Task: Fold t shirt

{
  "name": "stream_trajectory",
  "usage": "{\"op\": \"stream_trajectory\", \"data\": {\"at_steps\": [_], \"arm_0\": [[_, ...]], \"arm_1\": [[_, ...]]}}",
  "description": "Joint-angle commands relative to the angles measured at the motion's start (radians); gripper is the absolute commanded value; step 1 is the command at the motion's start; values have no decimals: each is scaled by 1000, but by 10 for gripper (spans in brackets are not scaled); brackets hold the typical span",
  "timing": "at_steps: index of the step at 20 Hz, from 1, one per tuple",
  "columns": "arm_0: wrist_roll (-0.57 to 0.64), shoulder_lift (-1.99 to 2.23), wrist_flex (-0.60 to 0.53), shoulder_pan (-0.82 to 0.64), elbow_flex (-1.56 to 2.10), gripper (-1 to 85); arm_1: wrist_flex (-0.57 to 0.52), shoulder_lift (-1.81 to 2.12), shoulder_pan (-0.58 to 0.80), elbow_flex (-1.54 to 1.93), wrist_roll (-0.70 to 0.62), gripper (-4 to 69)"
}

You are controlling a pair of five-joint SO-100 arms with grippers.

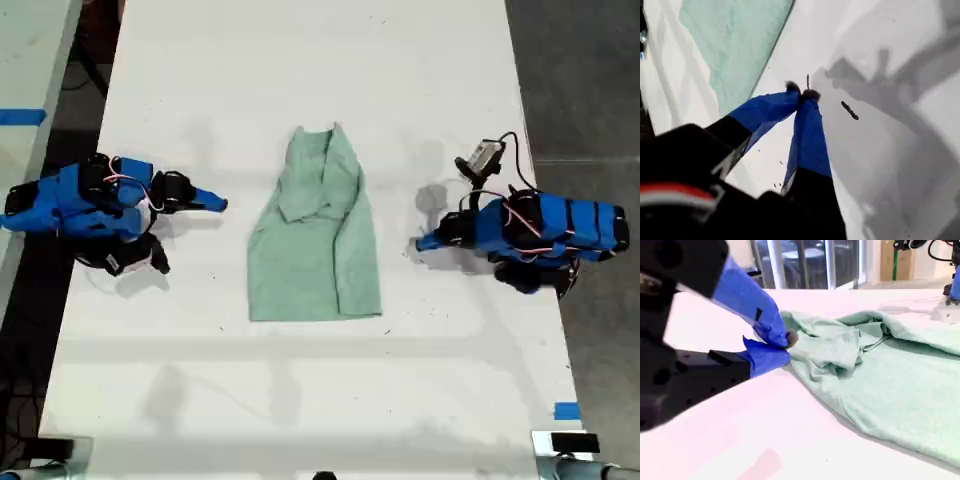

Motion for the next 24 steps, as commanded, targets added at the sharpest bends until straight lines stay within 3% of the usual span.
{"op": "stream_trajectory", "data": {"at_steps": [1, 11, 17, 19, 21, 24], "arm_0": [[-40, 9, 71, 94, -32, -1], [-41, -41, 28, 89, -69, -2], [-347, -999, 81, 235, -664, -2], [-391, -1331, 124, 301, -904, 14], [-399, -1551, 120, 341, -1071, 145], [-387, -1727, 114, 347, -1204, 178]], "arm_1": [[15, 12, 11, 44, 0, 18], [17, 12, 14, 44, 0, 18], [17, 12, 17, 44, -2, 18], [17, 12, 15, 44, -2, 18], [17, 12, 14, 44, -3, 18], [17, 12, 12, 44, -3, 18]]}}
